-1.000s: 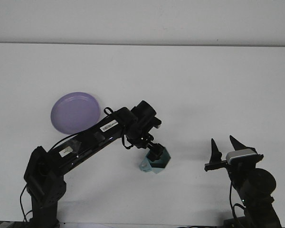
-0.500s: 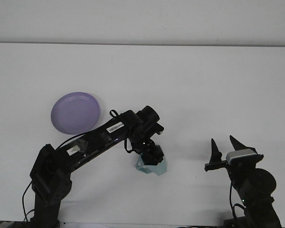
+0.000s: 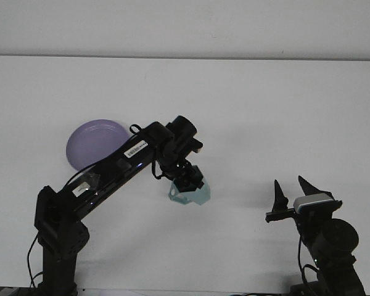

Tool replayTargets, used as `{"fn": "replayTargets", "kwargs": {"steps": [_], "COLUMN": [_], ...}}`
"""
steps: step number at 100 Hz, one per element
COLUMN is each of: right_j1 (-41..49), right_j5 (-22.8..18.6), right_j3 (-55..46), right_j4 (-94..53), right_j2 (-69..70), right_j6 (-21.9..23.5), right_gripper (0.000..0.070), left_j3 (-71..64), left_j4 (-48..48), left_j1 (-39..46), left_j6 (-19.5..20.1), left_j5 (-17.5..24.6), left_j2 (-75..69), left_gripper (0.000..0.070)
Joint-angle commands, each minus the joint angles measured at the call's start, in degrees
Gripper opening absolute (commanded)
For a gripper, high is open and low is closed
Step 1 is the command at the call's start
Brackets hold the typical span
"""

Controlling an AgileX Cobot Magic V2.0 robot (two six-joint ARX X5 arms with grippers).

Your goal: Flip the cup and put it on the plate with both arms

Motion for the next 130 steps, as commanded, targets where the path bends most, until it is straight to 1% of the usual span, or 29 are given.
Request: {"fn": "replayTargets", "kwargs": {"steps": [1, 11, 24, 42, 54, 62, 69, 77, 80, 108, 130], "right_j1": [0.0, 0.0, 0.0, 0.0, 0.0, 0.0, 0.0, 0.0, 0.0, 0.0, 0.0], "right_j5": [0.1, 0.1, 0.1, 0.1, 0.1, 0.1, 0.1, 0.1, 0.1, 0.1, 0.1], "right_j3": [0.3, 0.3, 0.3, 0.3, 0.3, 0.3, 0.3, 0.3, 0.3, 0.3, 0.3], "right_j4": [0.7, 0.7, 0.7, 0.7, 0.7, 0.7, 0.7, 0.6, 0.6, 0.2, 0.2], "right_j2": [0.1, 0.1, 0.1, 0.1, 0.1, 0.1, 0.1, 0.1, 0.1, 0.1, 0.1], "right_j6": [0.7, 0.7, 0.7, 0.7, 0.7, 0.7, 0.7, 0.7, 0.7, 0.7, 0.6], "right_gripper": [0.0414, 0.0414, 0.0414, 0.0414, 0.0414, 0.0414, 0.0414, 0.0414, 0.0414, 0.0414, 0.0414], "left_j3": [3.6, 6.9, 7.9, 7.9, 7.9, 7.9, 7.8, 7.8, 7.8, 7.8, 7.8], "left_j4": [-2.2, -5.0, -6.5, -6.7, -6.4, -6.7, -6.6, -6.6, -6.6, -6.4, -6.5], "left_j1": [2.0, 6.9, 14.7, 26.0, 31.3, 33.9, 35.8, 37.3, 37.8, 40.6, 40.7], "left_j6": [1.4, 1.9, 2.2, 2.4, 2.6, 4.2, 4.6, 4.9, 4.9, 4.9, 5.0], "left_j5": [-0.6, -1.3, -4.0, -4.4, -7.9, -8.6, -9.2, -13.3, -14.0, -14.3, -14.3], "left_j2": [-0.2, -1.6, -4.0, -5.2, -4.8, -4.3, -3.7, -2.3, -1.6, 6.1, 7.7], "left_gripper": [0.0013, 0.0013, 0.0013, 0.0013, 0.0013, 0.0013, 0.0013, 0.0013, 0.0013, 0.0013, 0.0013]}}
